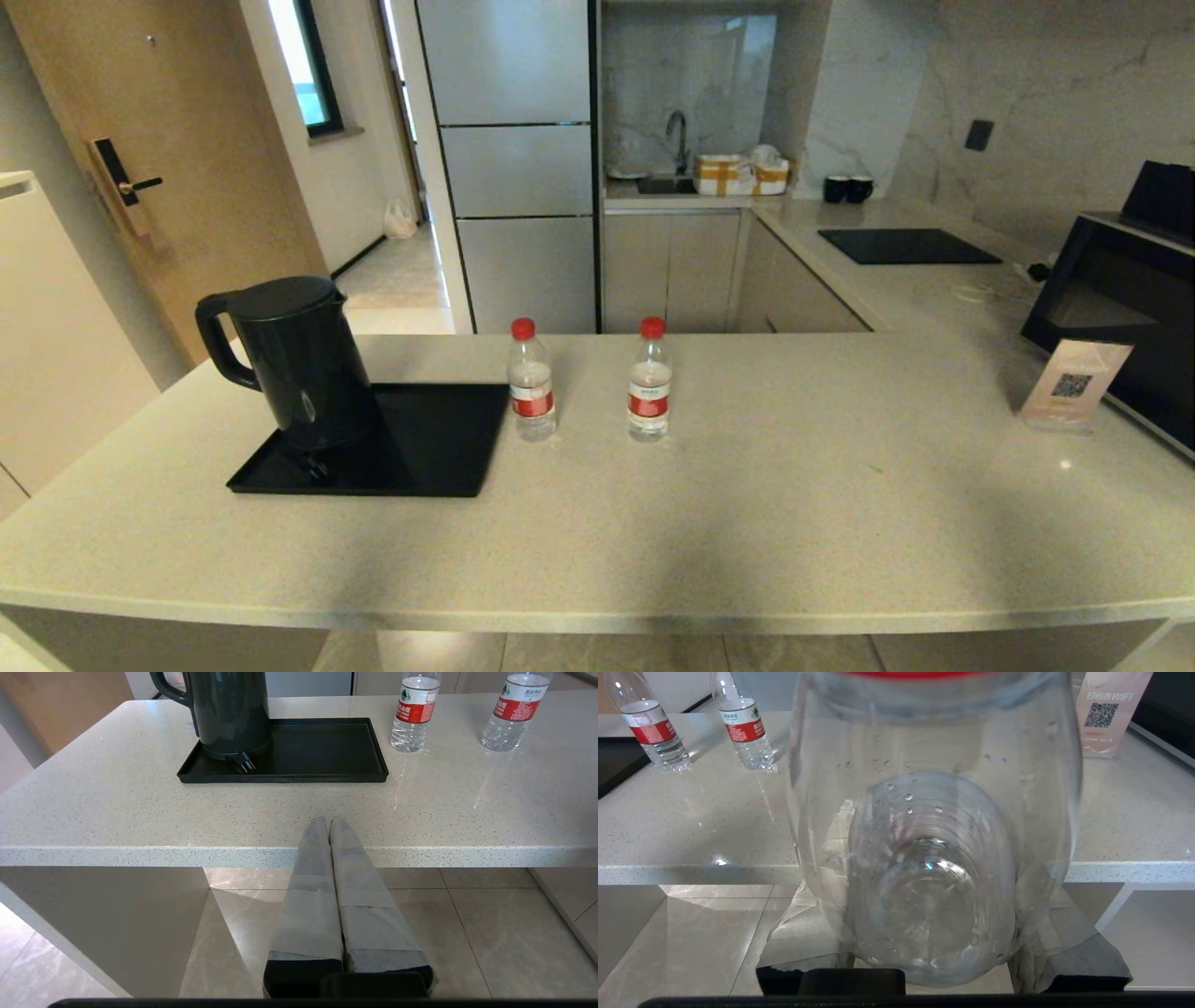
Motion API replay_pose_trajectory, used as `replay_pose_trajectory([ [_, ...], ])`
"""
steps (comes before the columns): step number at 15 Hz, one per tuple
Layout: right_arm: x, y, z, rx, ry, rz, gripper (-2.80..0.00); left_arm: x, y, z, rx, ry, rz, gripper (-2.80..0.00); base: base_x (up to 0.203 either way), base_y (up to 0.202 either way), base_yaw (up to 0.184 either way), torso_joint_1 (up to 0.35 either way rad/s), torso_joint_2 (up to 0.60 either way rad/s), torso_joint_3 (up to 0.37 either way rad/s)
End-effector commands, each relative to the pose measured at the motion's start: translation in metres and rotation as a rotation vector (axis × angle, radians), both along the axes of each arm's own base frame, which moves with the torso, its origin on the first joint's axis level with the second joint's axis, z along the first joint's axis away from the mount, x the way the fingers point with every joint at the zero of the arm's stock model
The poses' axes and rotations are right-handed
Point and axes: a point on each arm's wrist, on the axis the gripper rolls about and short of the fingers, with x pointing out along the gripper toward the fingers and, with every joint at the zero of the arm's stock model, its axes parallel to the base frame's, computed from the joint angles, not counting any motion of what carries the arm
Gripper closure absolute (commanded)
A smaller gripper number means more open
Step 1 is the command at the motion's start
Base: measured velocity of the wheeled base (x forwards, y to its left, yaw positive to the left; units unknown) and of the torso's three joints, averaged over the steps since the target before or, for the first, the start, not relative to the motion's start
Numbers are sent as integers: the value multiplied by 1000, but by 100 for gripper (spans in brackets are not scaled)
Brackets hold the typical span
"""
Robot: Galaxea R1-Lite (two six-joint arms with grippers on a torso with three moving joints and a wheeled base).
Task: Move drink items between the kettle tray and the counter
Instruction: Place it on the tray
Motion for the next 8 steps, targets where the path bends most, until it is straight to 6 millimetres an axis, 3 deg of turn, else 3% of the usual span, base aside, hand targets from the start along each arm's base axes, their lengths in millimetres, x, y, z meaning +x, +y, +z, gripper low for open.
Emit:
replay_pose_trajectory([
  [1,0,0,0,0,0,1,0,0,0,0,4,2,0,0,0,0,0,0,0,0],
  [5,0,0,0,0,0,1,0,0,0,0,5,2,-3,0,0,0,0,0,0,0],
  [8,0,0,0,0,0,1,0,0,0,0,4,2,0,0,1,115,-2,3,5,1],
])
